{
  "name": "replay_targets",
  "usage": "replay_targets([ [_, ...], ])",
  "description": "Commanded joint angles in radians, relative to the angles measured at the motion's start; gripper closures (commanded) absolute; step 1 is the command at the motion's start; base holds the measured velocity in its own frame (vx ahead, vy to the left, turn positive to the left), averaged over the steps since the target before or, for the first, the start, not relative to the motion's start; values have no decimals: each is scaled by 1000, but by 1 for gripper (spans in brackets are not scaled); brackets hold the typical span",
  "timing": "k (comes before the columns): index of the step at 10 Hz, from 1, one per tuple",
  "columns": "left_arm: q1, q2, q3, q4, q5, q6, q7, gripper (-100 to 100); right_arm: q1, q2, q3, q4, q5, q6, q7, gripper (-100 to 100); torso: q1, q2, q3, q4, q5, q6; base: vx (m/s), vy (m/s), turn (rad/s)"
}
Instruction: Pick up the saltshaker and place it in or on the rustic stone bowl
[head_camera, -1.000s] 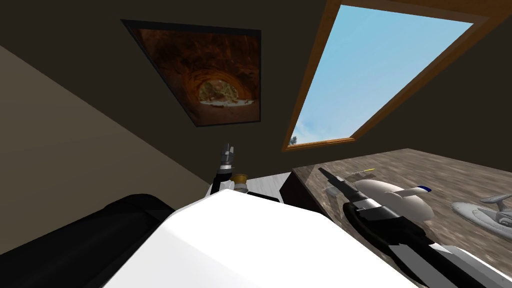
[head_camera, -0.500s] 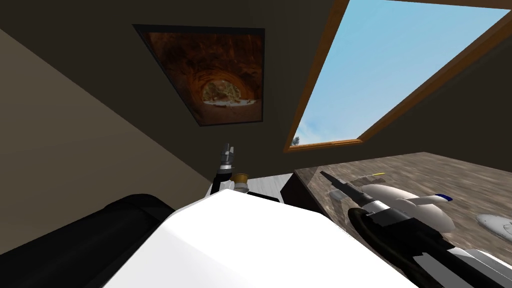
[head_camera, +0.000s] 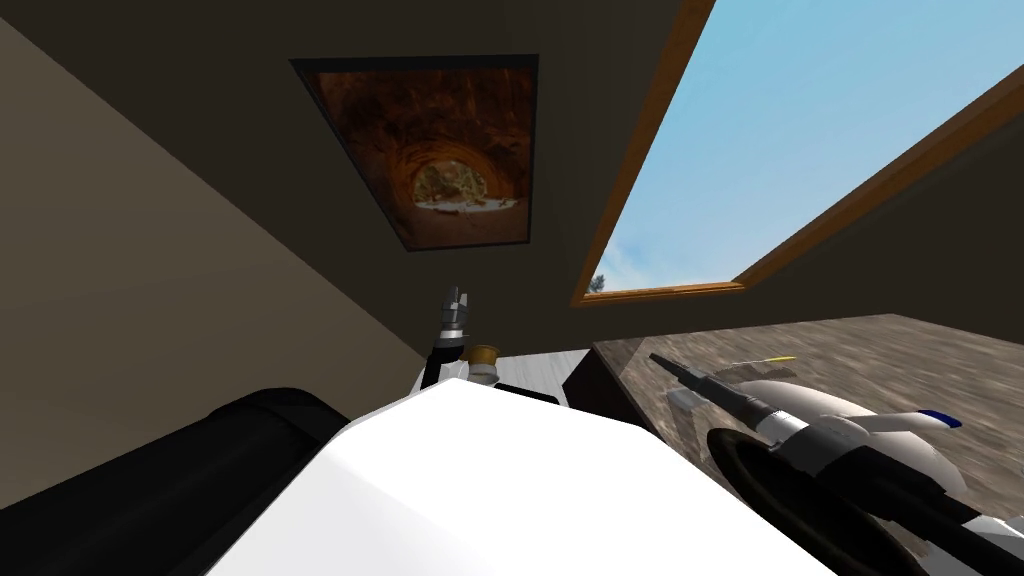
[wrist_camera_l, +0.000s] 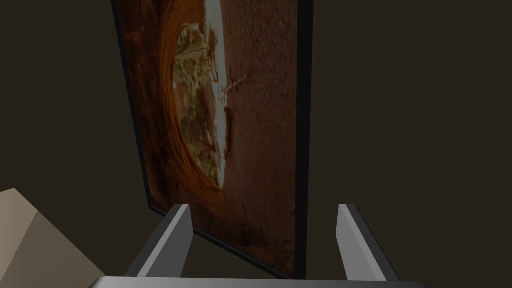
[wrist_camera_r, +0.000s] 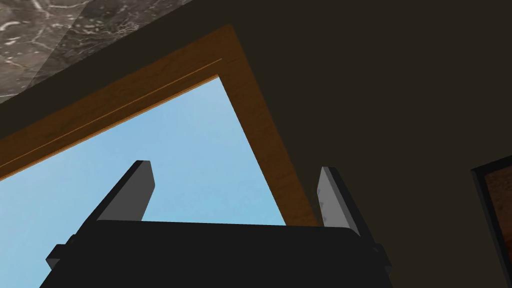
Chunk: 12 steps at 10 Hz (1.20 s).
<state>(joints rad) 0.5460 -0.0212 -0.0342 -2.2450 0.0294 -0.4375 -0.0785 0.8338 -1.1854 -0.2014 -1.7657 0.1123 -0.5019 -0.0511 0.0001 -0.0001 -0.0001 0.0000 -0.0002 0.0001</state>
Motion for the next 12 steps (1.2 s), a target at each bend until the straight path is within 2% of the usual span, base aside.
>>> replay_targets([
  [1,0,0,0,0,0,0,0,0,3,-50,4,26,4,-6,-1,-100,0,0,0,0,0,0,-4,-8,55],
  [2,0,0,0,0,0,0,0,0,26,-80,5,56,13,-8,-1,-100,0,0,0,0,0,0,-6,-6,101],
  [3,0,0,0,0,0,0,0,0,26,-111,5,56,13,-8,-1,-100,0,0,0,0,0,0,-5,-8,51],
  [4,0,0,0,0,0,0,0,0,49,-142,6,85,22,-10,-2,-100,0,0,0,0,0,0,-6,-6,90],
  [5,0,0,0,0,0,0,0,0,49,-169,6,85,22,-10,-2,-100,0,0,0,0,0,0,-8,-5,54],
  [6,0,0,0,0,0,0,0,0,73,-200,8,113,31,-11,-2,-100,0,0,0,0,0,0,-13,-3,100],
  [7,0,0,0,0,0,0,0,0,73,-225,8,113,31,-11,-2,-100,0,0,0,0,0,0,-11,-4,64],
  [8,0,0,0,0,0,0,0,0,96,-259,11,140,40,-12,-2,-100,0,0,0,0,0,0,-16,-3,102],
  [9,0,0,0,0,0,0,0,0,96,-279,11,140,40,-12,-2,-100,0,1,0,0,0,0,-13,-7,52],
  [12,0,0,0,0,0,0,0,0,141,-369,19,192,57,-13,-3,-100,1,1,1,0,0,0,-21,-1,82],
])
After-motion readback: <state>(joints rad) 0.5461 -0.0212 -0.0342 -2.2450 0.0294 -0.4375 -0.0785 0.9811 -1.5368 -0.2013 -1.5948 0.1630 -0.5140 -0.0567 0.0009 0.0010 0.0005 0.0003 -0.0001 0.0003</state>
